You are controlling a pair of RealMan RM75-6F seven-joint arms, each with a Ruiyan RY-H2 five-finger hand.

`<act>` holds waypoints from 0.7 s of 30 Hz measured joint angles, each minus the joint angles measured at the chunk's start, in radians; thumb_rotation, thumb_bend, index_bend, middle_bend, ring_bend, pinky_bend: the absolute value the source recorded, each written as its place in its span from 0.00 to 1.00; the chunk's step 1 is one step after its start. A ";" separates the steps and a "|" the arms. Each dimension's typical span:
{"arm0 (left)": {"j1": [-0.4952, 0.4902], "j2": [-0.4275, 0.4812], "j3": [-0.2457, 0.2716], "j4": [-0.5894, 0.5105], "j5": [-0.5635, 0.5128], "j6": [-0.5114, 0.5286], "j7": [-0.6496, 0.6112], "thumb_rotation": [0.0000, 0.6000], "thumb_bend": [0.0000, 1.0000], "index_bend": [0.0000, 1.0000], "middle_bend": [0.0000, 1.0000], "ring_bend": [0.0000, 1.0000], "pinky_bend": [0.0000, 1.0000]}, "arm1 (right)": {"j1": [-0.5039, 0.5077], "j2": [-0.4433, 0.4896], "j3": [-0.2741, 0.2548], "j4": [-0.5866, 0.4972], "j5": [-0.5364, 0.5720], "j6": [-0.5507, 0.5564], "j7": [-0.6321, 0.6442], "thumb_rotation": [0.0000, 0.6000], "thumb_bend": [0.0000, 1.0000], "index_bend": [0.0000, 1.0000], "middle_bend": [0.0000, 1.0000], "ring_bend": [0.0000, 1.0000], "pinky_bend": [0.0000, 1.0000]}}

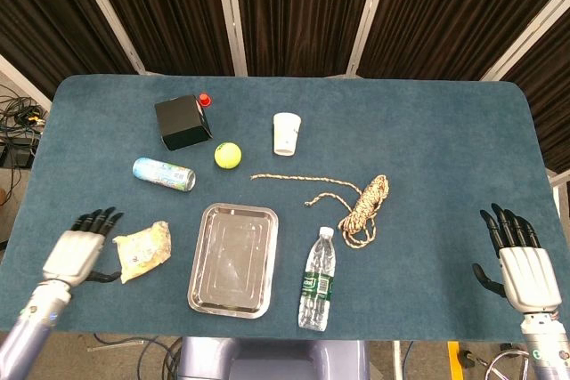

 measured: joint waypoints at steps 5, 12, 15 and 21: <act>-0.042 -0.089 -0.016 0.011 -0.111 -0.030 0.101 1.00 0.08 0.11 0.06 0.05 0.19 | 0.000 0.000 0.001 0.001 0.001 0.000 0.002 1.00 0.30 0.00 0.00 0.00 0.10; -0.067 -0.187 -0.024 0.045 -0.175 0.017 0.188 1.00 0.31 0.55 0.54 0.49 0.59 | 0.000 0.002 0.002 0.003 0.002 0.001 0.009 1.00 0.30 0.00 0.00 0.00 0.10; -0.064 -0.206 -0.024 0.056 -0.169 0.055 0.196 1.00 0.33 0.63 0.63 0.57 0.65 | 0.000 0.002 0.002 0.003 -0.001 0.002 0.009 1.00 0.30 0.00 0.00 0.00 0.10; -0.058 -0.186 -0.031 0.025 -0.116 0.106 0.158 1.00 0.33 0.64 0.64 0.58 0.65 | -0.001 0.001 0.001 0.002 -0.001 0.003 0.006 1.00 0.30 0.00 0.00 0.00 0.10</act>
